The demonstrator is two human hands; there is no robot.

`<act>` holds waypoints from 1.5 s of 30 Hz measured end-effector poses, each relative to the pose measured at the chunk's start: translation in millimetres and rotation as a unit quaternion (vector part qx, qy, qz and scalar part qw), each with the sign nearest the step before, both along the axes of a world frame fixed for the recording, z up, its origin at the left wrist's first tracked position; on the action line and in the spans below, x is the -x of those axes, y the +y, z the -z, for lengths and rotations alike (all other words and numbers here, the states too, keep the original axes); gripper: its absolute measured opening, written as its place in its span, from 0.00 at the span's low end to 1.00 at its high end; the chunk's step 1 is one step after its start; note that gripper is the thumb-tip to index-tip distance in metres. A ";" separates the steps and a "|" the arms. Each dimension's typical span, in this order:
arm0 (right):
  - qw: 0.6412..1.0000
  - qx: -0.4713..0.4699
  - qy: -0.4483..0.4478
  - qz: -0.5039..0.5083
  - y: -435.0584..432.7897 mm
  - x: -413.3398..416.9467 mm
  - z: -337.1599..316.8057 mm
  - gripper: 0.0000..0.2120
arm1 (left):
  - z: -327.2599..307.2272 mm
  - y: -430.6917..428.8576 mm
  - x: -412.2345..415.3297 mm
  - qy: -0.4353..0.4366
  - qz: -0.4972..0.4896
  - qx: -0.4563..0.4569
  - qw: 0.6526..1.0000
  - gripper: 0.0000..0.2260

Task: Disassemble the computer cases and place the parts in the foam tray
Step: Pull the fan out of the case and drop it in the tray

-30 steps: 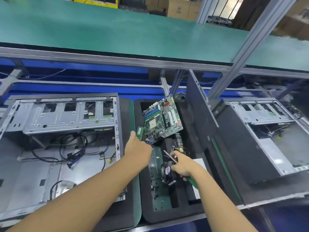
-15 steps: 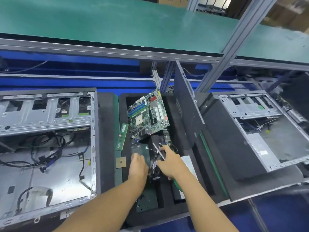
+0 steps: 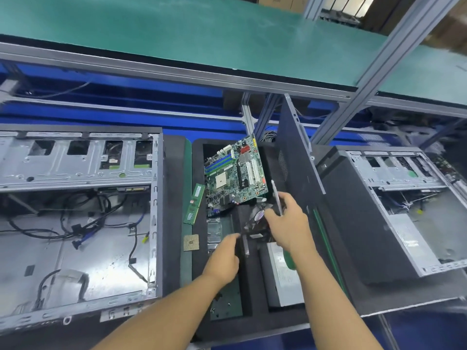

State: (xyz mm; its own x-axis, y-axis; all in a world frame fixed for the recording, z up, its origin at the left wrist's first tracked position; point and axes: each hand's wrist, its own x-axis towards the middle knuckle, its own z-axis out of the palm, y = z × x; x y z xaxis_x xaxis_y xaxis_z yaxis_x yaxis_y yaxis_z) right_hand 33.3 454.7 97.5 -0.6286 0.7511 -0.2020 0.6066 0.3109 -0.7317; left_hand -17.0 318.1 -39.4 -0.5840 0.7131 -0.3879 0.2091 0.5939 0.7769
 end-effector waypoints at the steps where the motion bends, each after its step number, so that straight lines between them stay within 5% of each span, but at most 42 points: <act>1: 1.000 0.002 0.016 0.003 0.1 1.1 -1.4 0.13 | 1.9 -3.2 -0.7 -0.024 0.009 0.002 1.000 0.30; 5: 0.999 0.021 0.021 -0.037 -4.8 9.6 2.3 0.15 | 6.4 -5.2 -7.4 -0.017 0.057 0.058 0.997 0.31; 11: 0.975 -0.014 -0.095 -0.201 -18.2 32.2 24.7 0.22 | -3.9 -1.2 -38.8 0.002 0.140 0.199 0.970 0.37; 15: 0.942 -0.085 -0.182 -0.269 -27.5 45.5 44.0 0.25 | -19.6 -3.9 -47.3 0.002 0.186 0.243 0.952 0.30; 20: 0.908 -0.134 -0.275 -0.288 -38.5 51.0 75.2 0.29 | -39.5 -18.2 -40.9 0.014 0.218 0.268 0.938 0.22; 27: 0.912 -0.179 -0.307 -0.203 -61.9 51.7 96.7 0.28 | -73.5 -29.7 -24.1 -0.001 0.203 0.273 0.941 0.17; 32: 0.946 -0.152 -0.240 -0.154 -61.1 61.9 82.7 0.11 | -113.6 -40.9 4.6 0.026 0.174 0.223 0.959 0.09; 37: 0.989 0.019 -0.110 -0.101 -58.2 86.9 35.0 0.07 | -161.8 -72.0 49.6 0.060 0.131 0.151 0.978 0.11; 41: 0.971 0.224 0.006 -0.080 -83.7 107.8 -8.9 0.11 | -179.2 -113.0 93.9 -0.013 -0.005 0.011 1.000 0.08; 45: 0.938 0.292 0.110 -0.151 -124.7 118.2 -51.6 0.11 | -185.9 -161.0 141.9 0.001 -0.138 -0.101 0.985 0.08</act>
